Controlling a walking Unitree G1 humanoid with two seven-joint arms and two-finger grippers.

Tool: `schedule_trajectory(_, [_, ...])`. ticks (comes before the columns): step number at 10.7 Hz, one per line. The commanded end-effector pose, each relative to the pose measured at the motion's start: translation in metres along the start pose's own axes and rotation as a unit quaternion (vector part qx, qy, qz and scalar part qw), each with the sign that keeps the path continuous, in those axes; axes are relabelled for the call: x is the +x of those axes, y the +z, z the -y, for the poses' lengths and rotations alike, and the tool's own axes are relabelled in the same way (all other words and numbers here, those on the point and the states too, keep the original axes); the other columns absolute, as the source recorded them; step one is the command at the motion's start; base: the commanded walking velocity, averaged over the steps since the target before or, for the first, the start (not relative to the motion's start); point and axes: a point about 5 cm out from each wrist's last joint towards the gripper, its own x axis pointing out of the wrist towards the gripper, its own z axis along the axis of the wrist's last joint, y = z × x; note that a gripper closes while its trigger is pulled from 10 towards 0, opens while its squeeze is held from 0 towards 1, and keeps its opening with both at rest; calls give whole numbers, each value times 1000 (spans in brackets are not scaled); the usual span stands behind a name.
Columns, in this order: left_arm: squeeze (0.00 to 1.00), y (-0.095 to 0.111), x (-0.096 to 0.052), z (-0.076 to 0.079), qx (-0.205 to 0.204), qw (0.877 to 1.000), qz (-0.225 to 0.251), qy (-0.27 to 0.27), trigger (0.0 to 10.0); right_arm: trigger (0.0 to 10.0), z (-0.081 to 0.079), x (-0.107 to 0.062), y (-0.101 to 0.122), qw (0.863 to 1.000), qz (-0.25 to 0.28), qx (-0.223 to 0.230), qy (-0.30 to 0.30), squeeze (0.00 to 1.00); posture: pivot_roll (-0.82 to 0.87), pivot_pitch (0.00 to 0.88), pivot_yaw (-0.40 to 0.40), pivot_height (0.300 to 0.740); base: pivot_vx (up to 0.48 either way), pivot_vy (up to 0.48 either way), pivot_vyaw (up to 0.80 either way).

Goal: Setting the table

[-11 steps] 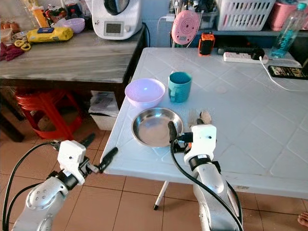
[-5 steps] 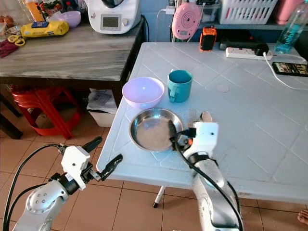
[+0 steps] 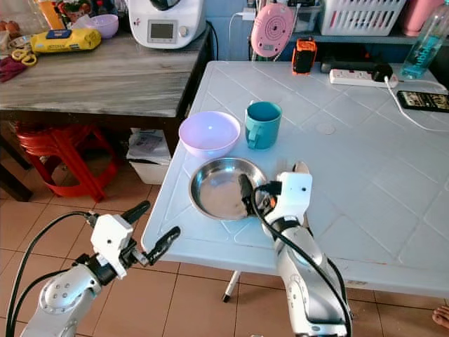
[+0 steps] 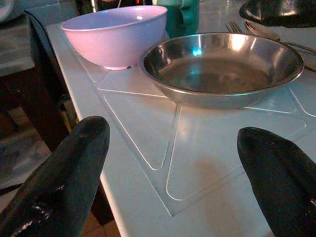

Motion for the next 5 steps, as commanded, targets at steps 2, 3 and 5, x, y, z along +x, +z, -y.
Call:
schedule_trajectory(2, [0,0,-2,0,6,1000,-5,0,10000,10000,3,0,-7,1000,-25,16,-11,0,-92,118,52,740,0,0,0])
schedule_trajectory(3, [0,-1,-3,0,7,1000,-6,-2,10000,10000,4,1,-9,999,-32,25,-14,0,-94,119,52,740,0,0,0])
schedule_trajectory(5, [0,-1,-2,0,9,1000,-6,-4,10000,10000,3,4,-12,999,-43,25,-10,0,-92,118,52,740,0,0,0])
